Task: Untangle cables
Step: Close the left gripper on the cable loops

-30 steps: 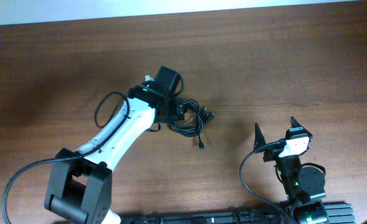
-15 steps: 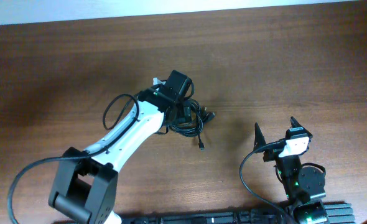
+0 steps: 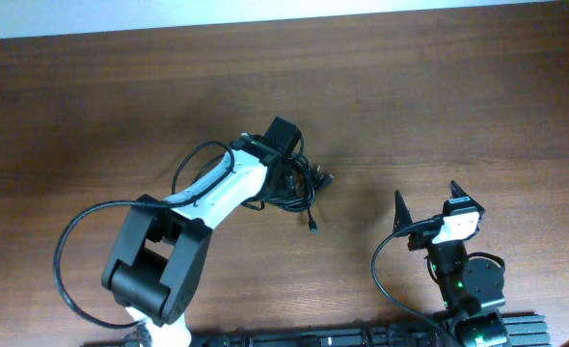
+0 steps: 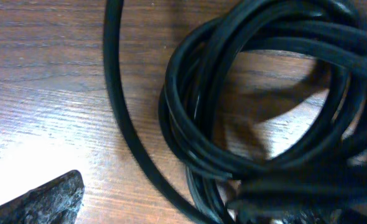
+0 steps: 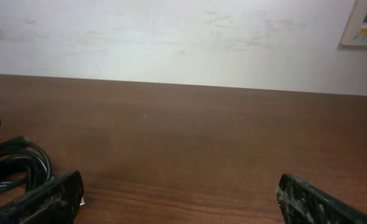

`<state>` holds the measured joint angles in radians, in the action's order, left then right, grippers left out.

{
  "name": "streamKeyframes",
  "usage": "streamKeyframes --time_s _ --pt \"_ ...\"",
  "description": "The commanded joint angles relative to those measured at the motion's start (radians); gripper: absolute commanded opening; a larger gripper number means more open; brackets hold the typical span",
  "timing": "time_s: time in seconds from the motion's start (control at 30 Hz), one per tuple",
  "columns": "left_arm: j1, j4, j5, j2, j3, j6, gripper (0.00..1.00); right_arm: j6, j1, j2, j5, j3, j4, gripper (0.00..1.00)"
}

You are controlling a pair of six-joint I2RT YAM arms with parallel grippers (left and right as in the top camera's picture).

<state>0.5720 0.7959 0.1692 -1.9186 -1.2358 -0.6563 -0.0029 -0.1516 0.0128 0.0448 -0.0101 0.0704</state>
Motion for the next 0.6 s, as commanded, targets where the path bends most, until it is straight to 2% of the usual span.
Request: streamKeyframes --time_s 0.0,0.33,0.37,0.4,0.43,0.5,0.57 --pt "0.002 0.0 0.007 -0.051 -0.008 -0.014 0.99 0.003 -0.005 -0.009 0.016 0.005 0.007 0.99" --pt "0.002 -0.023 0.016 -0.052 -0.008 -0.01 0.97 0.003 -0.005 -0.009 0.016 0.005 0.007 0.99" --pt "0.002 -0.025 0.015 -0.052 -0.008 -0.004 0.85 0.003 -0.005 -0.009 0.016 0.005 0.007 0.99" --pt "0.002 -0.025 0.015 -0.052 -0.008 -0.002 0.69 0.003 -0.005 -0.009 0.016 0.005 0.007 0.99" --pt "0.002 -0.025 0.015 -0.052 -0.008 -0.002 0.6 0.003 -0.005 -0.009 0.016 0.005 0.007 0.99" --pt "0.002 -0.025 0.015 -0.052 -0.008 -0.002 0.49 0.003 -0.005 -0.009 0.016 0.005 0.007 0.99" --pt "0.002 -0.026 0.015 -0.052 -0.008 -0.002 0.31 0.003 -0.005 -0.009 0.016 0.005 0.007 0.99"
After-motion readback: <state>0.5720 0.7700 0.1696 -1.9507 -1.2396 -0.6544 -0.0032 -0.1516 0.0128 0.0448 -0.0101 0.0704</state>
